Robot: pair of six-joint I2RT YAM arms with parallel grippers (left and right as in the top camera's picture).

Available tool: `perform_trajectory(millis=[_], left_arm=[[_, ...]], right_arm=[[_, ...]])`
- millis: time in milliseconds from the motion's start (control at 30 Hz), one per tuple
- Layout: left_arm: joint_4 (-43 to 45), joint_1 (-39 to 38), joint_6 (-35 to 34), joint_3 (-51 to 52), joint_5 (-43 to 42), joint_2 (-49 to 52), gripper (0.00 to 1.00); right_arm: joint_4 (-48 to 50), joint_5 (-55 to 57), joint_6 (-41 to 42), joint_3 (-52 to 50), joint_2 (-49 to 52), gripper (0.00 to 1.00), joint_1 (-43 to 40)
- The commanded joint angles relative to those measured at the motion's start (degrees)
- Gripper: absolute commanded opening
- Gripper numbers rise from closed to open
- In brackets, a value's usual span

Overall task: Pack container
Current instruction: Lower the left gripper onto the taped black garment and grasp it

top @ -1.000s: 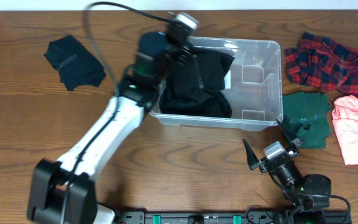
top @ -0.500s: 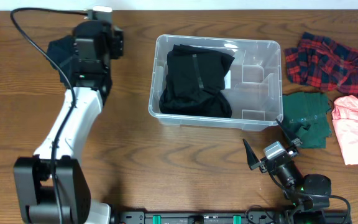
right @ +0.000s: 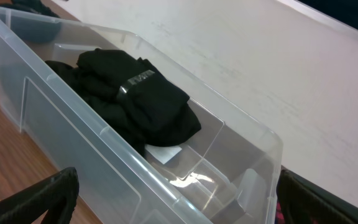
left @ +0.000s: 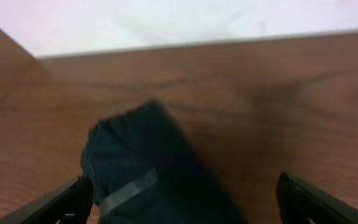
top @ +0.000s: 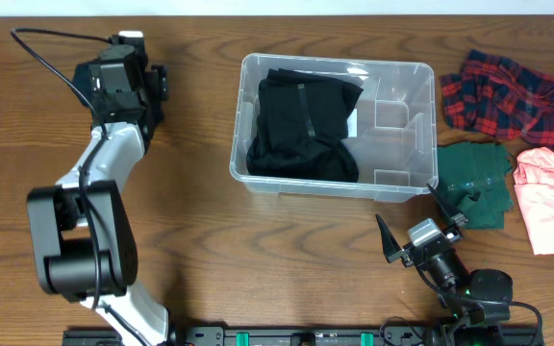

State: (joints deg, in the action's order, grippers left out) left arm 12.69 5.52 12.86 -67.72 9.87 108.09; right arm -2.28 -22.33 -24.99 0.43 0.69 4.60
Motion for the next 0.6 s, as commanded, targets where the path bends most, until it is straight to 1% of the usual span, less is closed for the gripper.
perform_trajectory(millis=[0,233,333,433,567], left_arm=[[1.2,1.25,-0.13,0.11,0.9,3.5,0.94],[3.54,2.45,-0.26,0.11,0.9,9.31,0.94],[3.74,2.56,-2.38,0.11,0.92,10.71,0.95],[3.26,2.56,-7.58,0.11,0.94,11.39,0.95],[1.9,2.56,-17.51,0.11,0.94,11.39,0.94]], right_arm=[[-0.13,-0.35,-0.57,-0.11,-0.26,0.99,0.33],[-0.13,-0.35,-0.57,-0.11,-0.26,0.99,0.33],[-0.13,-0.37,-0.57,-0.11,-0.26,0.99,0.33],[-0.13,-0.35,-0.57,-0.11,-0.26,0.99,0.33],[-0.13,-0.35,-0.57,-0.11,-0.26,0.99,0.33]])
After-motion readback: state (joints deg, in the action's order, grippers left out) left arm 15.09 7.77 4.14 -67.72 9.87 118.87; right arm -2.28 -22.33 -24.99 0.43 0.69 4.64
